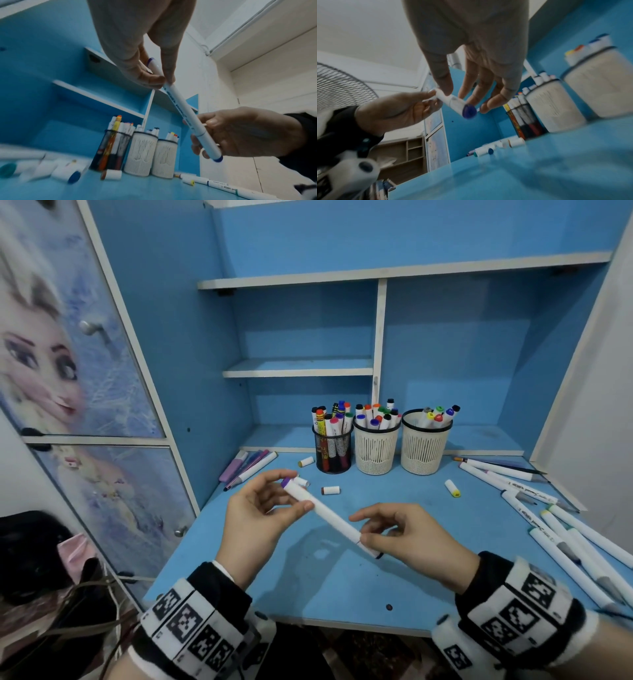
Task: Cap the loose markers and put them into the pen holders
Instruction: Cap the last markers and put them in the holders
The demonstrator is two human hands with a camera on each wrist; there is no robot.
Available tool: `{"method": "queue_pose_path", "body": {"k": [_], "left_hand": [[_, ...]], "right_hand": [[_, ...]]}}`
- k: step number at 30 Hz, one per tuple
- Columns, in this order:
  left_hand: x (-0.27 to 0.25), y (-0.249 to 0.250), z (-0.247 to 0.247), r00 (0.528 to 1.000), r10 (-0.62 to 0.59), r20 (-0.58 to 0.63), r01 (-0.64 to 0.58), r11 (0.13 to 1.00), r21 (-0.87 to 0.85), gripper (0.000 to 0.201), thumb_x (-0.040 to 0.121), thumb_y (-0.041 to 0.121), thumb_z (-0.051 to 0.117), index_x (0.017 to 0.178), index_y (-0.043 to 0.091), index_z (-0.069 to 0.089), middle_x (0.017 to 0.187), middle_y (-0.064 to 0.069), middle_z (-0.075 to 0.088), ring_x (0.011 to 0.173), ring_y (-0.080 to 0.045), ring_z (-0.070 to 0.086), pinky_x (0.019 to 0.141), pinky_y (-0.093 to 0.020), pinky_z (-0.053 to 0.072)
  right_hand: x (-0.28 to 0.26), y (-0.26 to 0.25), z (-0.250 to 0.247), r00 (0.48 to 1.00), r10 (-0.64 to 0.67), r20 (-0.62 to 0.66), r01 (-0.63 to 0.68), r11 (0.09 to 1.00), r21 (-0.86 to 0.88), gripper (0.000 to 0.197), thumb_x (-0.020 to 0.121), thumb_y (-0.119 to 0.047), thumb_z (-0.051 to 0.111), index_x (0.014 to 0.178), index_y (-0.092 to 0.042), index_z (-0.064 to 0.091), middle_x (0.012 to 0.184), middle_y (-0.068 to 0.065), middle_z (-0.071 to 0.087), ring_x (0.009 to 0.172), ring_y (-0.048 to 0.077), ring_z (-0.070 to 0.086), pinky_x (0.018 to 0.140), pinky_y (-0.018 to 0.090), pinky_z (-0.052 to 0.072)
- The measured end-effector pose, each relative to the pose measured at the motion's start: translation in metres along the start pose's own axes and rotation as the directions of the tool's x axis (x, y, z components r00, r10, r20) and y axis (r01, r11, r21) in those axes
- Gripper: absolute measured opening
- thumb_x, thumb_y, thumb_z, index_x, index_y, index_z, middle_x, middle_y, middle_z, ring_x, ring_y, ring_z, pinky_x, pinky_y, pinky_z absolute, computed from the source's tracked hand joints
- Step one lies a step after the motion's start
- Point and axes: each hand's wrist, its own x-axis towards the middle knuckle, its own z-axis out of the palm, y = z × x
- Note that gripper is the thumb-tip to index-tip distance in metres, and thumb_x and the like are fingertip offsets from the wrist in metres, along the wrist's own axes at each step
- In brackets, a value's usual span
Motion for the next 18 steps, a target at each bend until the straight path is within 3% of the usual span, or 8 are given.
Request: {"method": "queue_pose_path", "body": {"k": [2,4,6,8,11,14,16,18], "left_hand": [[0.008,0.015,0.006,0.997,0.054,0.056,-0.058,0.996,0.066,0.039,0.067,-0.012,0.075,0.097,0.012,0.066,0.067,0.006,0.067,0.063,-0.005,0.06,0.064,-0.015,0.051],[0.018,0.027,0.01,0.988,0.089,0.127,-0.105,0.987,0.123,0.04,0.067,-0.01,0.076,0.096,0.015,0.066,0.076,-0.006,0.069,0.068,-0.01,0.063,0.063,-0.021,0.053],[0.031,0.036,0.013,0.974,0.107,0.199,-0.144,0.972,0.184,0.04,0.068,-0.007,0.077,0.097,0.018,0.066,0.083,-0.017,0.069,0.072,-0.014,0.064,0.063,-0.03,0.055],[0.046,0.043,0.014,0.959,0.108,0.261,-0.17,0.959,0.228,0.042,0.068,-0.005,0.077,0.099,0.021,0.065,0.084,-0.017,0.068,0.074,-0.016,0.064,0.068,-0.03,0.055],[0.076,0.044,0.009,0.949,0.023,0.313,-0.108,0.961,0.257,0.043,0.068,-0.001,0.079,0.102,0.02,0.062,0.079,-0.005,0.067,0.071,-0.013,0.064,0.069,-0.02,0.054],[0.113,0.026,-0.006,0.952,-0.13,0.277,0.023,0.934,0.357,0.03,0.074,0.009,0.077,0.098,0.019,0.06,0.09,-0.009,0.067,0.076,-0.019,0.062,0.074,-0.03,0.055],[0.139,0.003,-0.021,0.945,-0.217,0.245,0.064,0.858,0.51,0.024,0.078,0.012,0.075,0.096,0.014,0.06,0.093,-0.011,0.065,0.076,-0.02,0.06,0.076,-0.033,0.054],[0.16,-0.02,-0.037,0.94,-0.273,0.203,0.061,0.723,0.688,0.022,0.08,0.015,0.074,0.098,0.01,0.063,0.093,-0.007,0.066,0.073,-0.016,0.061,0.072,-0.028,0.051]], "right_hand": [[0.01,-0.013,-0.001,0.998,-0.044,0.037,0.046,0.997,-0.069,0.026,0.081,-0.01,0.07,0.098,-0.029,0.069,0.079,0.0,0.069,0.071,0.005,0.059,0.059,0.014,0.044],[0.022,-0.021,0.0,0.995,-0.083,0.047,0.089,0.985,-0.146,0.027,0.081,-0.015,0.071,0.102,-0.032,0.067,0.082,0.0,0.068,0.074,0.004,0.058,0.064,0.014,0.043],[0.034,-0.028,0.0,0.992,-0.121,0.034,0.125,0.974,-0.188,0.026,0.082,-0.019,0.071,0.107,-0.026,0.068,0.083,0.005,0.067,0.075,0.006,0.057,0.067,0.014,0.043],[0.045,-0.034,-0.002,0.988,-0.156,0.01,0.154,0.96,-0.233,0.024,0.082,-0.022,0.071,0.106,-0.021,0.068,0.086,0.011,0.068,0.074,0.008,0.056,0.067,0.015,0.043],[0.058,-0.04,-0.008,0.986,-0.166,-0.017,0.157,0.956,-0.249,0.018,0.083,-0.02,0.071,0.101,-0.019,0.069,0.079,0.012,0.064,0.069,0.01,0.053,0.063,0.016,0.044],[0.069,-0.038,-0.017,0.984,-0.163,-0.074,0.141,0.959,-0.245,0.016,0.082,-0.017,0.071,0.088,-0.03,0.064,0.071,-0.005,0.059,0.064,0.005,0.05,0.062,0.012,0.043],[0.077,-0.035,-0.025,0.981,-0.161,-0.11,0.131,0.962,-0.24,0.019,0.082,-0.016,0.071,0.088,-0.032,0.063,0.07,-0.01,0.06,0.063,0.002,0.051,0.063,0.014,0.044],[0.083,-0.034,-0.032,0.977,-0.157,-0.147,0.121,0.966,-0.227,0.019,0.083,-0.014,0.07,0.097,-0.027,0.064,0.072,-0.007,0.061,0.064,0.003,0.053,0.065,0.016,0.046]]}}
